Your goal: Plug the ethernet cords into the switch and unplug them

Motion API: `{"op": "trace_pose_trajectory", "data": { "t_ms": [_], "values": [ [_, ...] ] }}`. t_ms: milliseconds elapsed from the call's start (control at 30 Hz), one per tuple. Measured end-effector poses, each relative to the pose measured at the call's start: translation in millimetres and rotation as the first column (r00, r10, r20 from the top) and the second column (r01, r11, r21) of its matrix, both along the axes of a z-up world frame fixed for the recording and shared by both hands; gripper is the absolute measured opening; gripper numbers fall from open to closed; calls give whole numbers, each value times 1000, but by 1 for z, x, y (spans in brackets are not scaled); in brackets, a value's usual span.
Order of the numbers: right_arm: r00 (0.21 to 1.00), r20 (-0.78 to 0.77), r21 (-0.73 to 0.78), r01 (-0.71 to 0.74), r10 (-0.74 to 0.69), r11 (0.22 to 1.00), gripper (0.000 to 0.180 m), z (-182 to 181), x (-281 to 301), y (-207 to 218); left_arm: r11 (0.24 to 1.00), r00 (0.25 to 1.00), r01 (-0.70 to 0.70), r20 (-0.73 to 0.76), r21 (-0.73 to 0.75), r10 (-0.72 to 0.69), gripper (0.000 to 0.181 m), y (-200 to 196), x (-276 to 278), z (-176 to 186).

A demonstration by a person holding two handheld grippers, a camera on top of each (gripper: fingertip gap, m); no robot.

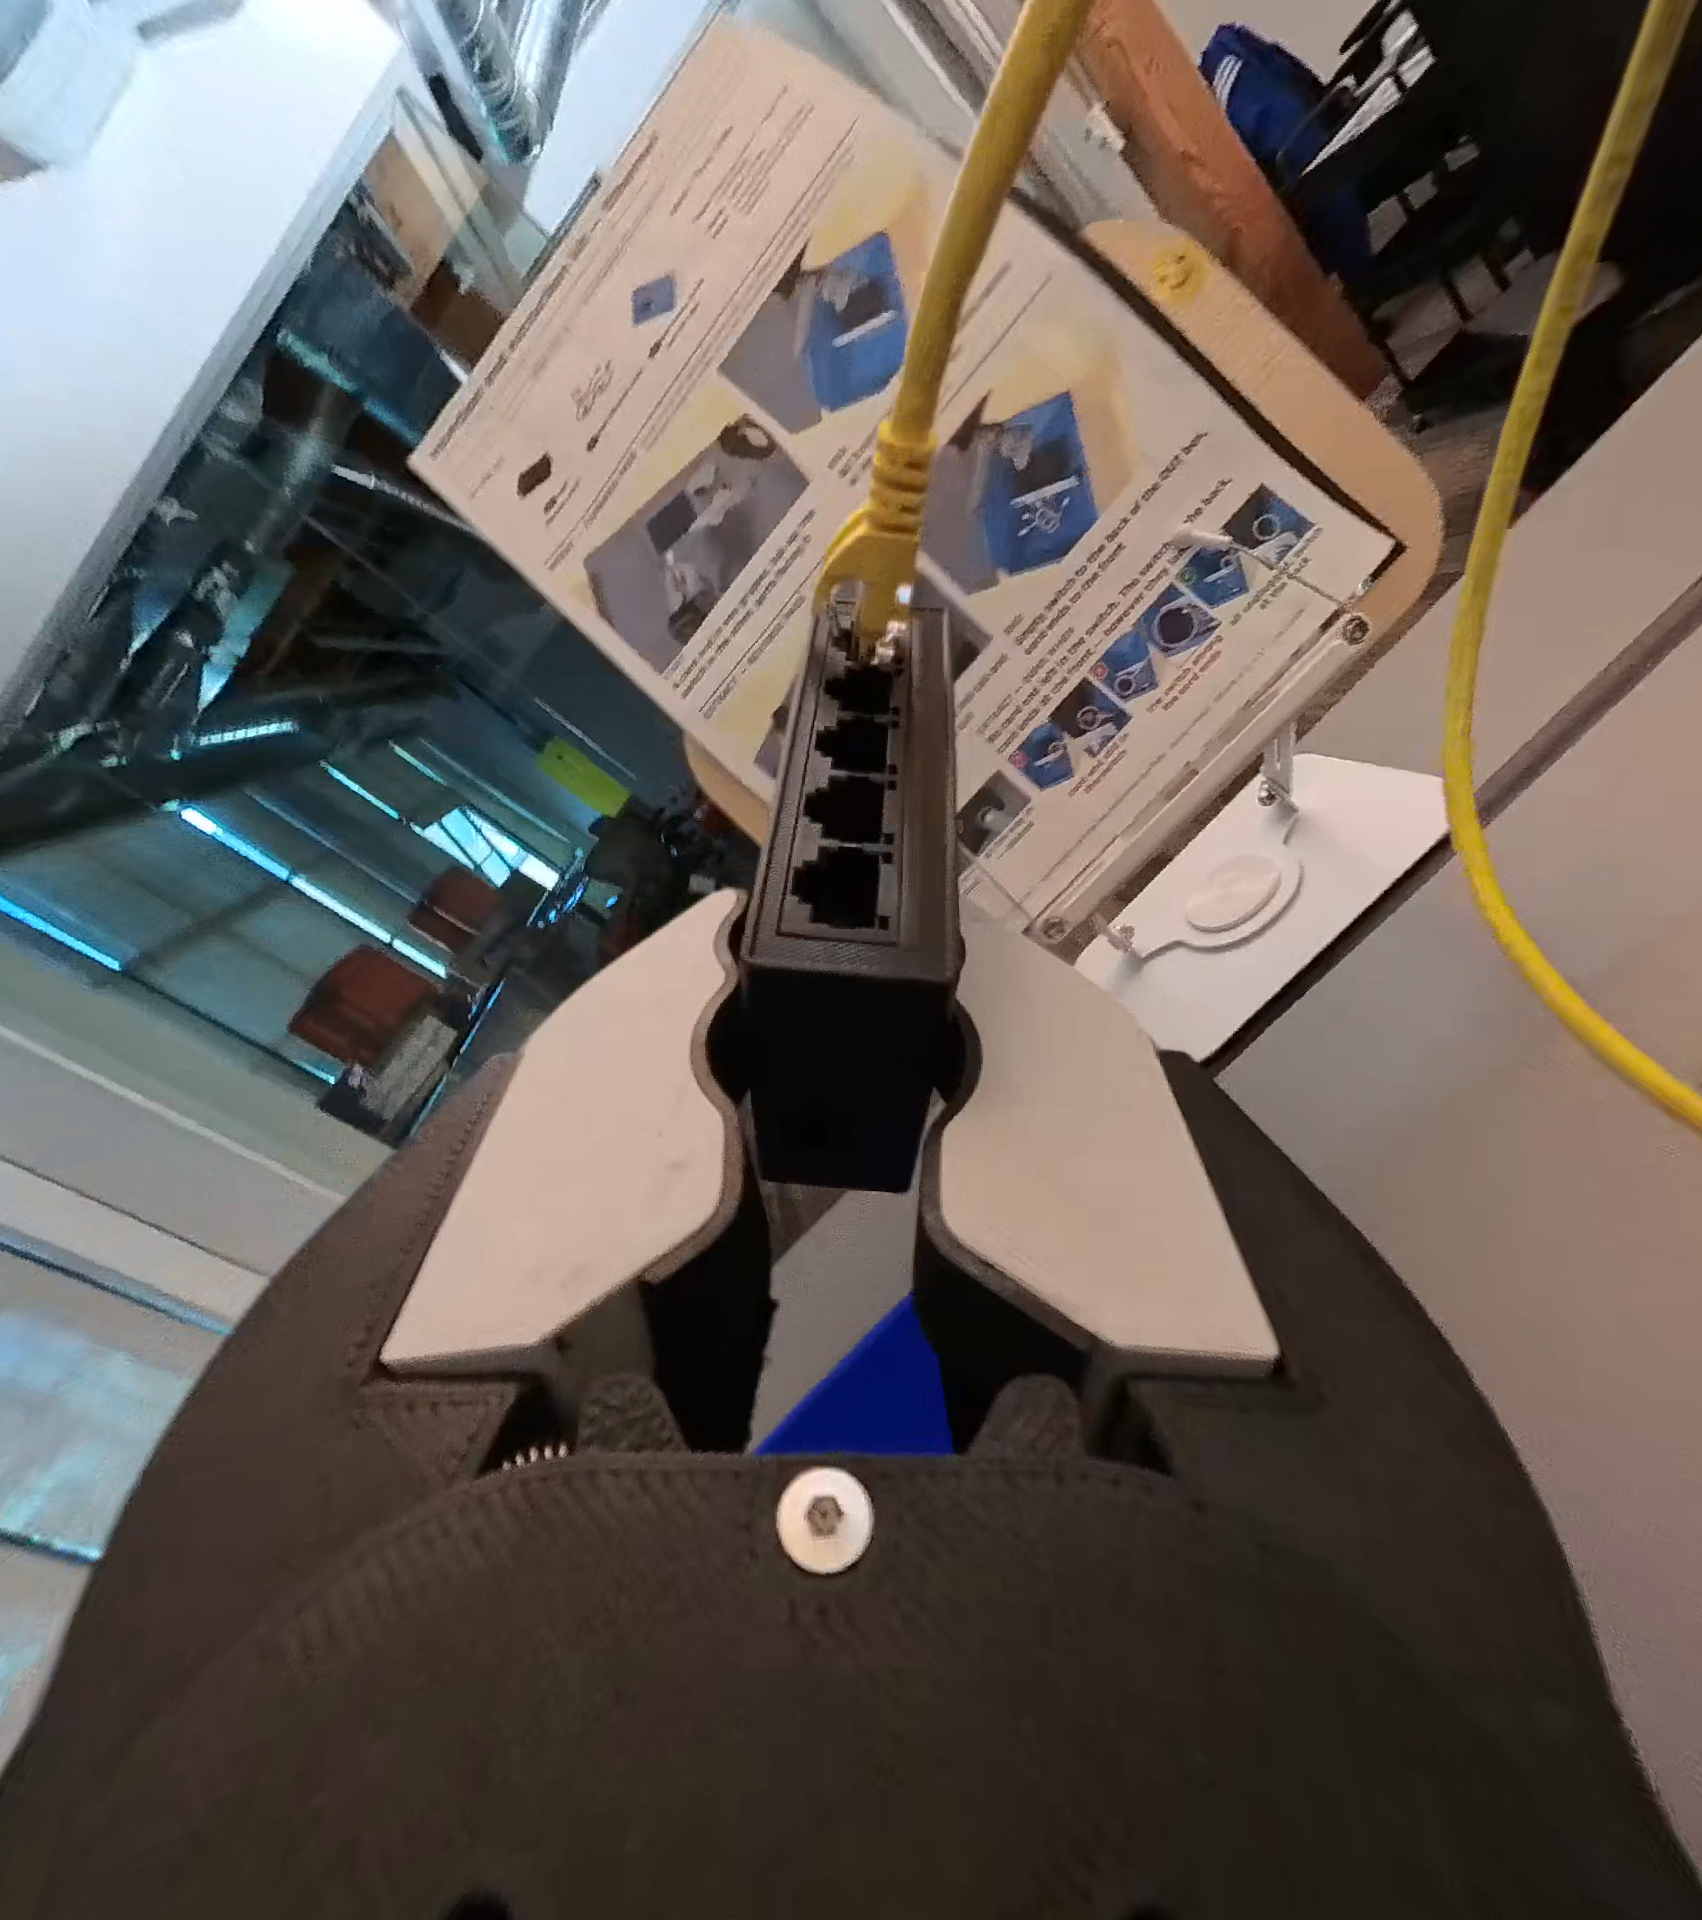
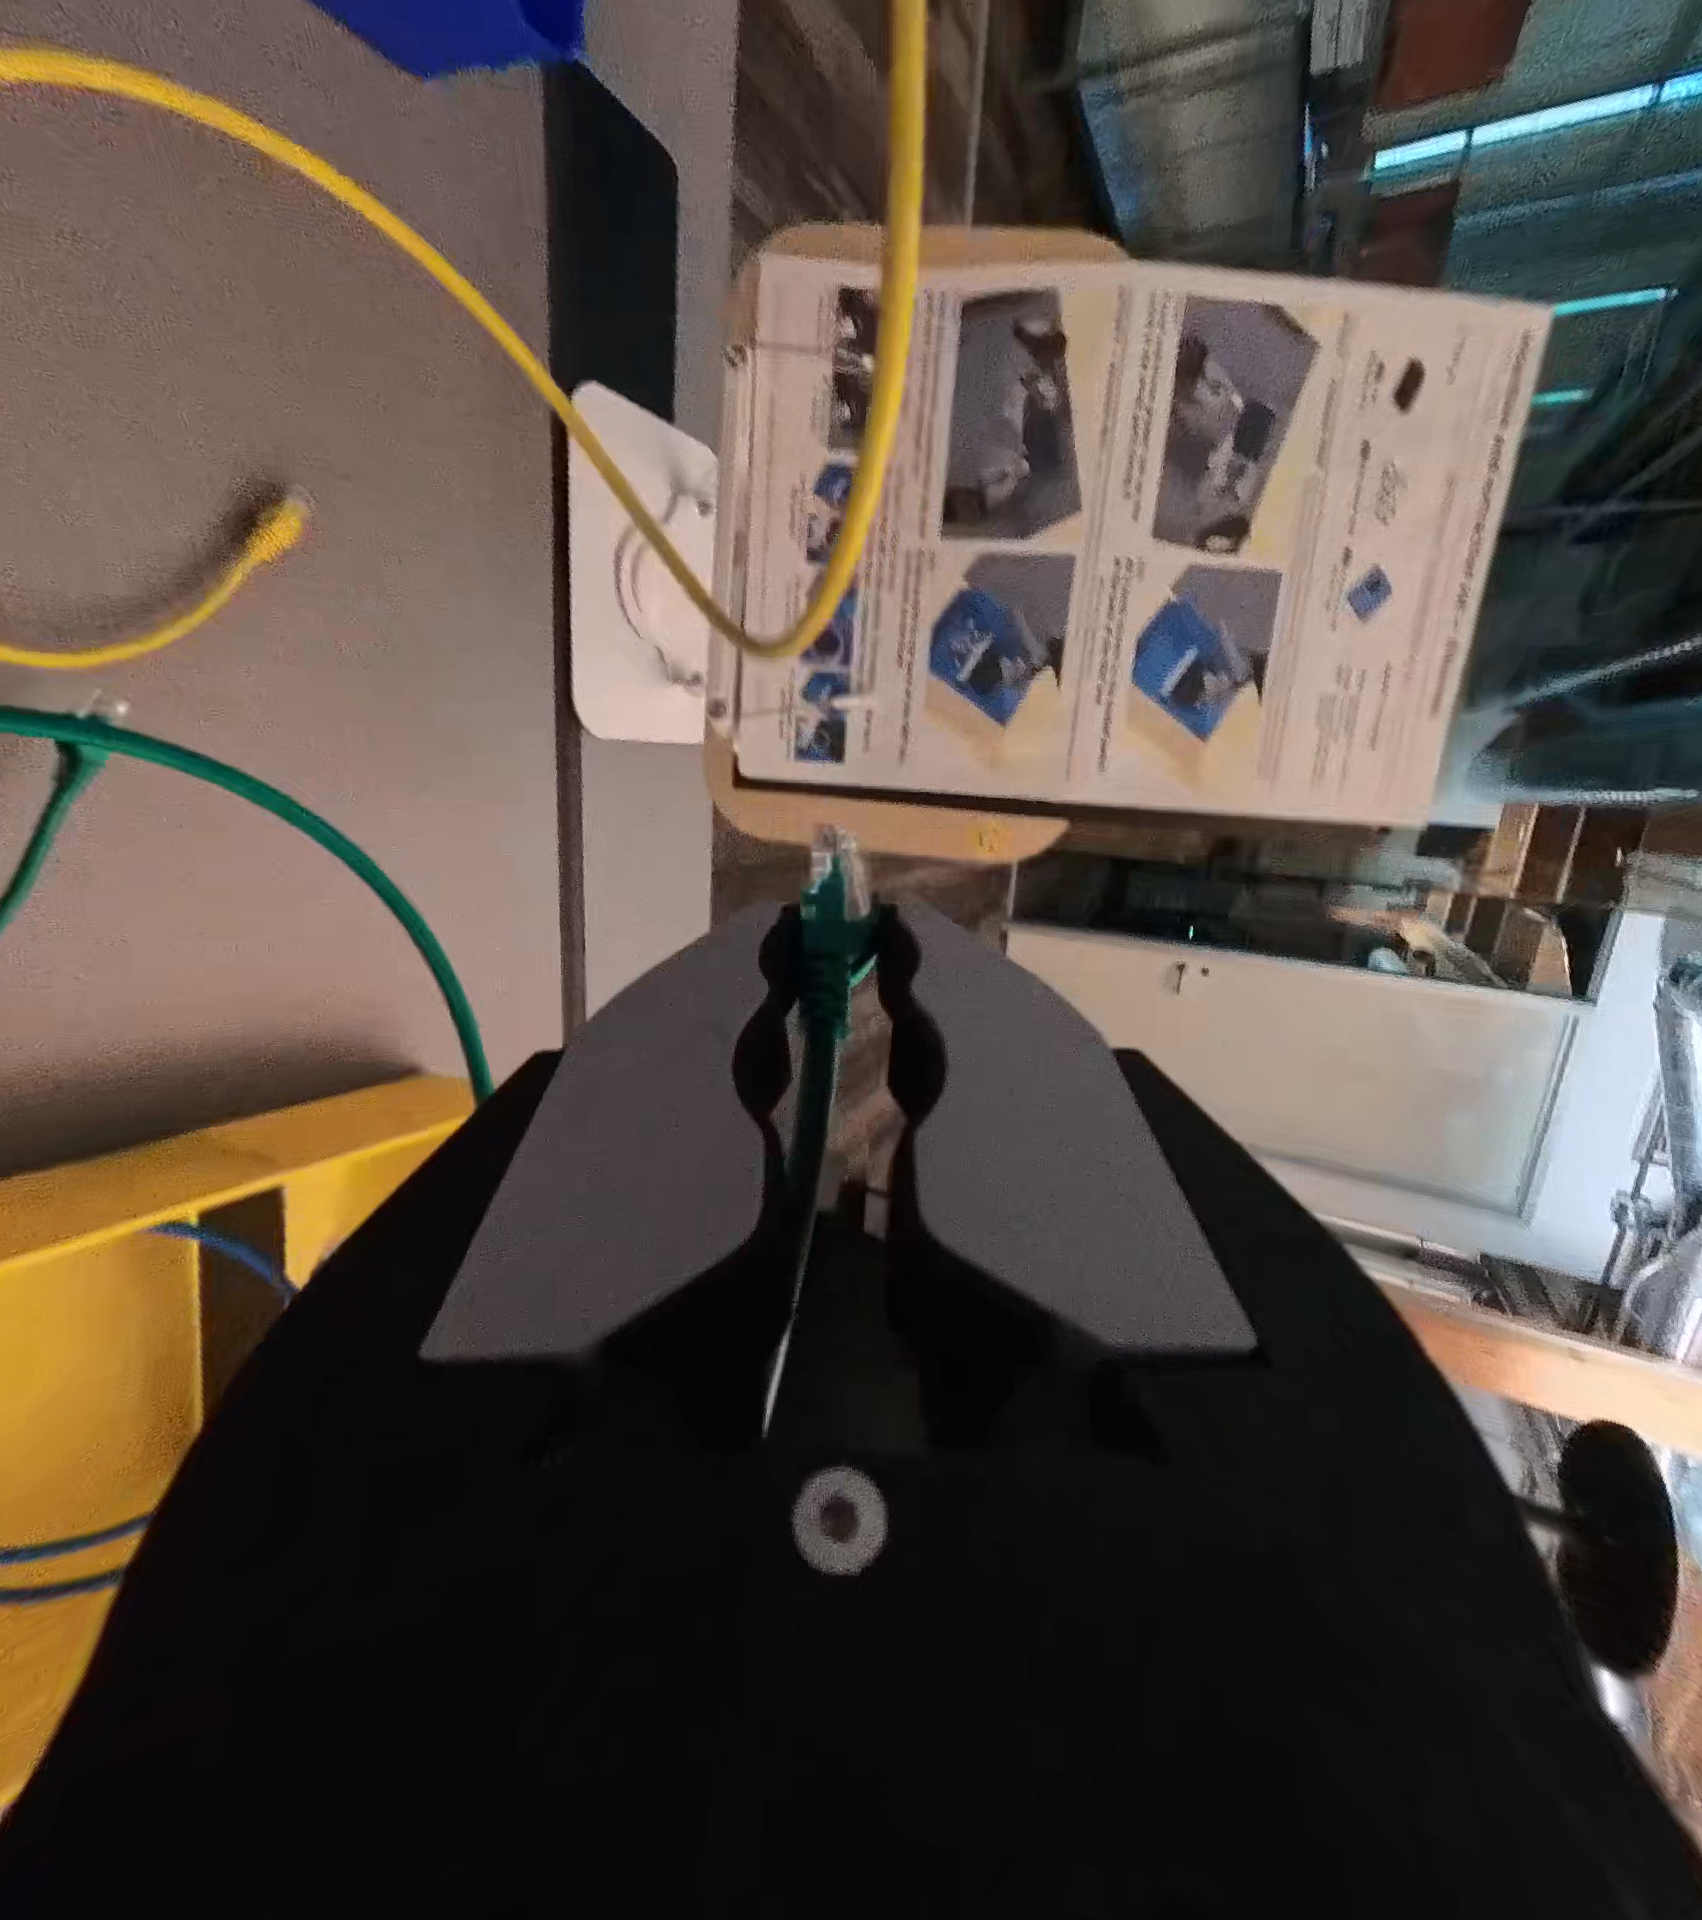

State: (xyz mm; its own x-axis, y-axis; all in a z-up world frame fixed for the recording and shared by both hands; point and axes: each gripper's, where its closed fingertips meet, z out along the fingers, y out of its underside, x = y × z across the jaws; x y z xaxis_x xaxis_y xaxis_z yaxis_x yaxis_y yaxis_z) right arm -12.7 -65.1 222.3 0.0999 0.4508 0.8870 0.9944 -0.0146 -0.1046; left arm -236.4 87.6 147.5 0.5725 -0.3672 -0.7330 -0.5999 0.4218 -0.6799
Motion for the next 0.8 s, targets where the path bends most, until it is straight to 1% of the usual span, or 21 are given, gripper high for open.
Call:
{"op": "trace_pose_trajectory", "data": {
  "t_ms": [67,133,233,333,433,600,700,800],
  "values": [
    [996,-5,-5,89,-89,996,15,21,31,-9,1000,1000,-8,7,-13,8,29,2,-7,0],
    [983,-6,-5,185,-185,983,16,33,68,-16,1000,1000,-18,14,-24,18,29,4,-13,0],
    [941,16,-23,337,-337,941,17,34,128,-25,999,1000,-26,8,-37,26,30,6,-15,-2],
    [903,-21,-40,428,-429,903,16,32,173,-34,999,1000,-28,-9,-43,28,29,7,-13,-5],
    [887,-96,-22,451,-451,892,16,44,193,-42,999,999,-31,-28,-44,29,30,6,-8,-7],
    [865,-181,51,483,-468,874,16,93,211,-58,998,999,-30,-44,-47,28,30,7,-3,-11],
    [857,-207,90,498,-473,863,16,117,217,-67,998,998,-36,-53,-52,33,30,8,-3,-12],
    [846,-215,107,516,-487,850,15,126,222,-70,998,998,-41,-58,-54,38,30,9,-3,-13]
  ]
}}
